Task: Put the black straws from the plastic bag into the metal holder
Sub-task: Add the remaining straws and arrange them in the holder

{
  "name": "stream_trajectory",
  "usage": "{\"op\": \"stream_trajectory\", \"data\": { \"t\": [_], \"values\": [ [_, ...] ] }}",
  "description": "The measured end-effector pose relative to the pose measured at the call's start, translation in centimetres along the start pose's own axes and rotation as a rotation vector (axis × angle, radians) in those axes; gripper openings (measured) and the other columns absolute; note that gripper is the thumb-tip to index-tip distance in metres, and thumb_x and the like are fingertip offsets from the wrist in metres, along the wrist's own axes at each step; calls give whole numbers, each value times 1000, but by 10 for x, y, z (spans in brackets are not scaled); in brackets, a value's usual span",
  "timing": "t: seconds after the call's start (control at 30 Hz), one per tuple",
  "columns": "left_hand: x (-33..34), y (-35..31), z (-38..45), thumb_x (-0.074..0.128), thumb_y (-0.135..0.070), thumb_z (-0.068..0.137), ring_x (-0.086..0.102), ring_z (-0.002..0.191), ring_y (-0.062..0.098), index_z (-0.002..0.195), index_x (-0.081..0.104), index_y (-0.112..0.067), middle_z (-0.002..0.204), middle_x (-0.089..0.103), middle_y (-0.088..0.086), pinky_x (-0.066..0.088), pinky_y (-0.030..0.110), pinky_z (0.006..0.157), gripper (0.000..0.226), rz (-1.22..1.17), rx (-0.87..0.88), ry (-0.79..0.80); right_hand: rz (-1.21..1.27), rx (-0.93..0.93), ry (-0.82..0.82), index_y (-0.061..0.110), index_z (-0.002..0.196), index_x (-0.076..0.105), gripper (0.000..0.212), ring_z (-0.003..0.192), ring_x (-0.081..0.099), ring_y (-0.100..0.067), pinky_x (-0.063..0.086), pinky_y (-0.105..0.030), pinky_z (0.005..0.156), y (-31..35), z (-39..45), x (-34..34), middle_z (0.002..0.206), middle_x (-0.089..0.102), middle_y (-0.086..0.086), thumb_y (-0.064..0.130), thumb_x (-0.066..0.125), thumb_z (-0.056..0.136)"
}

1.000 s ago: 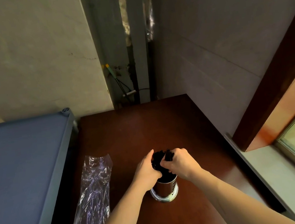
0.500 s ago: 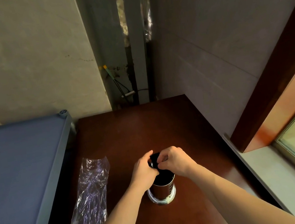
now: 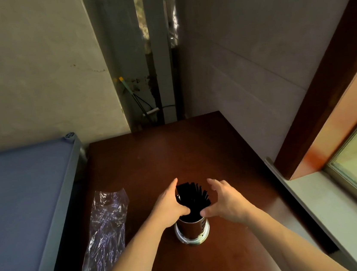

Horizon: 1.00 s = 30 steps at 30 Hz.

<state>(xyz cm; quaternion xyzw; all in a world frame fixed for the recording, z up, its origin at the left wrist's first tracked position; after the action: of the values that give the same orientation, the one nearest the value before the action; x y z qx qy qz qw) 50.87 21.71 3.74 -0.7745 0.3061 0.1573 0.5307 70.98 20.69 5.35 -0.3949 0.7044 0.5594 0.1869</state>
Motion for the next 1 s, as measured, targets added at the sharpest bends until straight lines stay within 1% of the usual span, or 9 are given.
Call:
{"op": "stream_trajectory", "data": {
  "t": [0.1,0.2,0.27,0.33,0.4,0.53,0.7,0.87,1.0],
  "values": [
    [4,-6,2,83,-20,73,29,150,28,160,8,-35,165,27,3,38,46,116,116,120,51,33,2,17,15,18,160,18,112,127,52,-24,49,-32,103,-4,2,15,147,40,-7,37,87,73],
    [12,-13,4,85,-26,72,29,149,28,160,9,-34,164,28,3,37,47,116,116,194,68,2,-28,-9,-53,14,157,26,103,126,51,-25,46,-29,100,-3,9,22,139,48,-8,30,84,74],
    [15,-15,6,83,-26,72,32,148,27,159,14,-31,162,32,4,38,43,114,112,194,71,-40,-47,-23,-83,13,153,36,93,125,52,-28,45,-30,98,-1,14,21,133,52,-8,26,82,73],
    [17,-13,6,82,-22,74,37,145,25,159,20,-27,159,38,5,38,37,112,105,161,75,-64,-49,-38,-101,14,142,50,76,117,56,-29,47,-31,90,1,18,18,122,58,-8,23,79,72],
    [17,-12,6,79,-18,76,47,139,24,157,29,-25,153,46,8,43,33,107,96,112,62,-106,-40,-61,-123,15,128,61,57,105,60,-27,50,-31,80,3,21,16,112,63,-6,19,77,74],
    [14,-11,3,77,-17,79,62,123,24,151,44,-24,139,60,9,54,34,99,79,55,32,-213,4,-88,-162,14,118,68,40,94,64,-20,48,-25,71,6,25,15,105,69,-4,16,76,79],
    [14,-15,-1,71,-12,85,70,106,21,141,57,-22,121,72,9,57,30,91,59,44,58,-251,49,-111,-125,11,102,72,19,77,71,-21,60,-40,73,13,28,14,84,74,-8,10,73,83],
    [5,-28,-5,62,-3,87,71,89,25,111,71,-11,101,73,7,60,37,77,28,140,121,-277,26,-155,-83,5,93,72,9,68,73,-23,61,-40,70,24,36,9,74,75,-13,3,69,84],
    [-2,-37,-3,55,-2,90,69,82,28,100,71,-14,97,69,9,58,38,67,22,311,116,-248,-72,-205,-31,4,90,72,8,68,74,-21,62,-37,70,37,42,2,75,75,-13,1,66,85]
  ]
}}
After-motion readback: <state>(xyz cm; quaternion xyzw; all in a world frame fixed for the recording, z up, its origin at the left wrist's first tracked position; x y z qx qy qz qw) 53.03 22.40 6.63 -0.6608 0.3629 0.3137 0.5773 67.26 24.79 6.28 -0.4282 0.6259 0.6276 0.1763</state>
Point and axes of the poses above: each hand's wrist, its own z-axis towards the middle knuckle, its own x-axis out of the palm, y = z × x, the point moved 1 cm from there along z, towards the middle knuckle
